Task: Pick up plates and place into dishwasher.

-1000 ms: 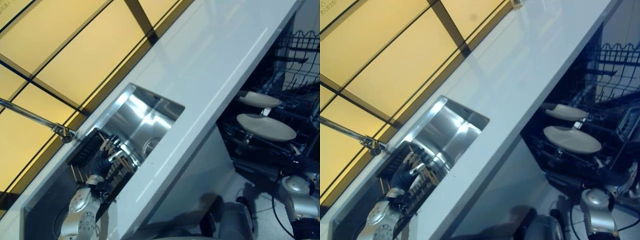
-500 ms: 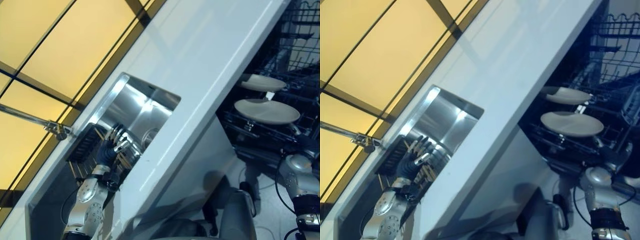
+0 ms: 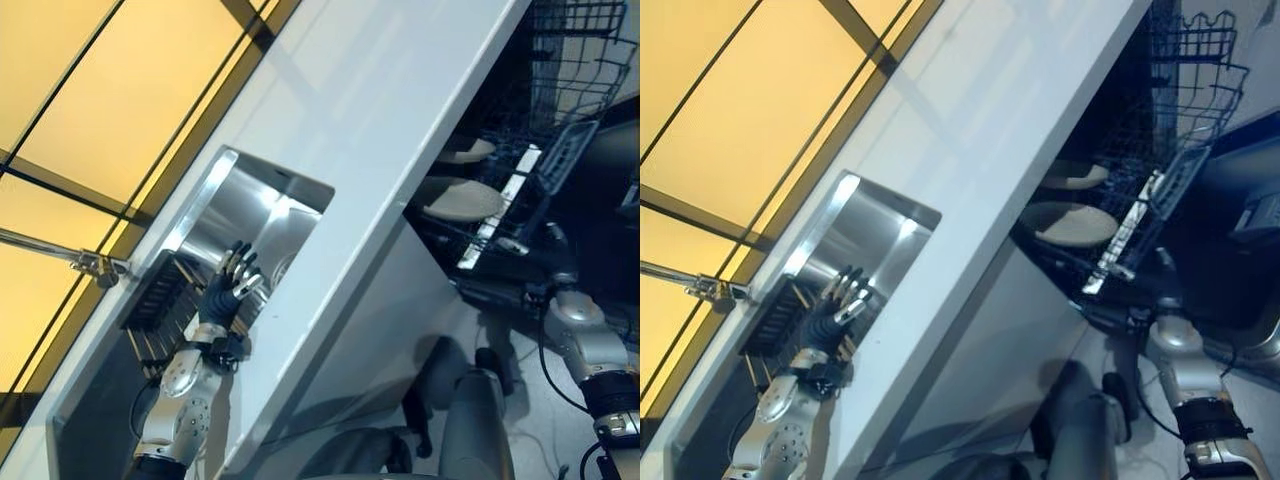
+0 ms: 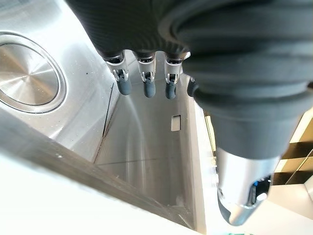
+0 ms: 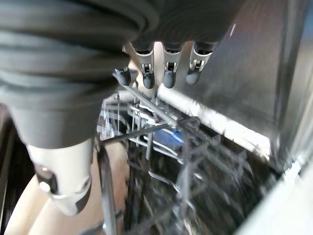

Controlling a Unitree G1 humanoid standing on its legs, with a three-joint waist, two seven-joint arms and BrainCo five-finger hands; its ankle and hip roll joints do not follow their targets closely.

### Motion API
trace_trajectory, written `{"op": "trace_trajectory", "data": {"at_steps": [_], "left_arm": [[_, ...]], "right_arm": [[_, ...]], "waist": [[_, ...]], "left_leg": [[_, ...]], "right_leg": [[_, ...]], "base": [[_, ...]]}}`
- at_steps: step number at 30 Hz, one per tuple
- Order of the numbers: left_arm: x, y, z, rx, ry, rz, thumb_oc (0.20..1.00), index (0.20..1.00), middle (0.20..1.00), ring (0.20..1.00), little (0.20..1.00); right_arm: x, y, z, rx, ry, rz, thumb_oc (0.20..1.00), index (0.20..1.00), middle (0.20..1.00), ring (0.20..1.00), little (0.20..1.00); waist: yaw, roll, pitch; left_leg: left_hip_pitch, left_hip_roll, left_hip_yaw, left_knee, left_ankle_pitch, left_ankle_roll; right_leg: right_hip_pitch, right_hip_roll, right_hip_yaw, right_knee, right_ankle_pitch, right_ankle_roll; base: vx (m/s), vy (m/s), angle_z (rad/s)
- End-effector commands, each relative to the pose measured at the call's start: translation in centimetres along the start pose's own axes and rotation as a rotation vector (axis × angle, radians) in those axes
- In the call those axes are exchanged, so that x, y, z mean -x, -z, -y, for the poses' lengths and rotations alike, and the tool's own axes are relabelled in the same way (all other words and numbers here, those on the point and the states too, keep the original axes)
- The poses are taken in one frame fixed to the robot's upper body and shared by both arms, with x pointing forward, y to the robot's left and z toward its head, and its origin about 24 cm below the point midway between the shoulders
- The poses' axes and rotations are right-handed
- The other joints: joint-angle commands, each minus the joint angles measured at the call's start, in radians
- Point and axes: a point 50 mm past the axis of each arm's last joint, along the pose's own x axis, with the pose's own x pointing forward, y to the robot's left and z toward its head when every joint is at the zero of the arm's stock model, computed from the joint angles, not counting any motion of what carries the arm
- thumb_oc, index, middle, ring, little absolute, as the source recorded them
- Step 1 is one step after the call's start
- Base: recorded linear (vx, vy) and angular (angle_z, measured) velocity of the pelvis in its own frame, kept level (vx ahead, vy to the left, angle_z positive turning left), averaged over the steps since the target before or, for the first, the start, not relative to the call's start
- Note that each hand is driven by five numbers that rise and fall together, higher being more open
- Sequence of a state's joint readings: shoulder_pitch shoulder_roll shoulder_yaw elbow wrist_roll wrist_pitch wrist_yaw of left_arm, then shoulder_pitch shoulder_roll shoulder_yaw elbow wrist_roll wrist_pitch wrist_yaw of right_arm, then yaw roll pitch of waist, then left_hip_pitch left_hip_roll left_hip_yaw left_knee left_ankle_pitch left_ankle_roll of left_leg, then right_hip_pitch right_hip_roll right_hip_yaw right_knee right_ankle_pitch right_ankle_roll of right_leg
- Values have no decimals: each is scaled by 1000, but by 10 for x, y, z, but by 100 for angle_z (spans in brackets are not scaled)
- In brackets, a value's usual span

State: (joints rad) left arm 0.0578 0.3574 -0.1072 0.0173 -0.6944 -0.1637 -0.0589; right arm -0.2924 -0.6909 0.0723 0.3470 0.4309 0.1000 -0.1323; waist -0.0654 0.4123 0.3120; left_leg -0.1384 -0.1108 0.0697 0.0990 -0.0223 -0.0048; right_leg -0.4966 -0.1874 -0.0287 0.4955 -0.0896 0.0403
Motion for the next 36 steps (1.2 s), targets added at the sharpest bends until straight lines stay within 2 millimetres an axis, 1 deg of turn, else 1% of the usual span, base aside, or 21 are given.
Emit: {"op": "trace_trajectory", "data": {"at_steps": [1,2,7,10,13,19,20,25,28,33,34,36], "left_arm": [[-4,-38,-13,-38,5,155,1000,1000,1000,1000,1000],[-4,-39,-15,-39,6,157,1000,1000,1000,1000,1000],[-7,-41,-16,-53,17,163,1000,1000,1000,1000,1000],[-9,-42,-19,-57,14,162,1000,1000,1000,1000,1000],[-9,-42,-22,-60,6,157,1000,1000,1000,1000,1000],[-6,-42,-30,-65,-18,142,1000,1000,1000,1000,1000],[-6,-43,-32,-69,-26,140,1000,1000,1000,1000,1000],[-6,-44,-37,-105,-38,136,1000,1000,1000,1000,1000],[-6,-47,-40,-125,-35,138,1000,1000,1000,1000,1000],[-6,-52,-43,-161,-17,135,1000,1000,1000,1000,1000],[-6,-52,-43,-163,-15,135,1000,1000,1000,1000,1000],[-6,-52,-45,-174,-7,129,1000,1000,1000,1000,1000]], "right_arm": [[-3,-72,-76,1,-444,287,1000,1000,1000,1000,1000],[0,-75,-81,17,-500,311,1000,1000,1000,1000,1000],[19,-101,-117,39,-748,434,1000,1000,1000,1000,1000],[31,-113,-132,48,-866,502,1000,1000,1000,1000,1000],[38,-117,-136,36,-909,533,1000,1000,1000,1000,1000],[44,-104,-126,-22,-905,527,1000,1000,1000,1000,1000],[45,-99,-123,-47,-901,522,1000,1000,1000,1000,1000],[48,-81,-116,-87,-856,503,1000,1000,1000,1000,1000],[50,-71,-110,-111,-813,490,1000,1000,1000,1000,1000],[55,-49,-98,-138,-704,443,1000,1000,1000,1000,1000],[56,-48,-98,-139,-697,439,1000,1000,1000,1000,1000],[57,-39,-92,-154,-654,413,1000,1000,1000,1000,1000]], "waist": [[55,-17,51],[52,-21,53],[71,-47,42],[78,-66,27],[83,-89,4],[83,-144,-54],[84,-161,-74],[84,-220,-138],[82,-259,-168],[78,-317,-198],[78,-320,-199],[75,-332,-209]], "left_leg": [[-105,-69,-10,146,-54,43],[-102,-71,-15,147,-54,43],[-98,-65,-24,148,-55,45],[-84,-63,-31,146,-58,46],[-58,-58,-38,140,-63,47],[12,-42,-50,99,-68,49],[29,-37,-50,85,-70,49],[94,-14,-61,18,-68,45],[116,-1,-65,-1,-70,44],[152,13,-67,-3,-93,52],[154,13,-68,-3,-94,52],[169,19,-69,-12,-98,55]], "right_leg": [[92,-45,52,-86,-16,21],[95,-47,49,-83,-20,21],[118,-48,36,-99,-17,24],[148,-49,26,-114,-17,28],[193,-50,11,-136,-16,30],[295,-41,-15,-211,-4,42],[323,-34,-20,-236,-1,46],[412,0,-32,-322,11,53],[442,19,-33,-346,13,54],[487,43,-28,-365,13,54],[489,44,-27,-365,13,54],[502,52,-23,-371,13,56]], "base": [[-30,-15,15],[-28,-19,22],[-11,-21,10],[9,-19,9],[39,-25,21],[49,-32,20],[45,-71,18],[17,-94,8],[-32,-107,8],[-29,-88,6],[-26,-64,16],[-15,-43,4]]}}
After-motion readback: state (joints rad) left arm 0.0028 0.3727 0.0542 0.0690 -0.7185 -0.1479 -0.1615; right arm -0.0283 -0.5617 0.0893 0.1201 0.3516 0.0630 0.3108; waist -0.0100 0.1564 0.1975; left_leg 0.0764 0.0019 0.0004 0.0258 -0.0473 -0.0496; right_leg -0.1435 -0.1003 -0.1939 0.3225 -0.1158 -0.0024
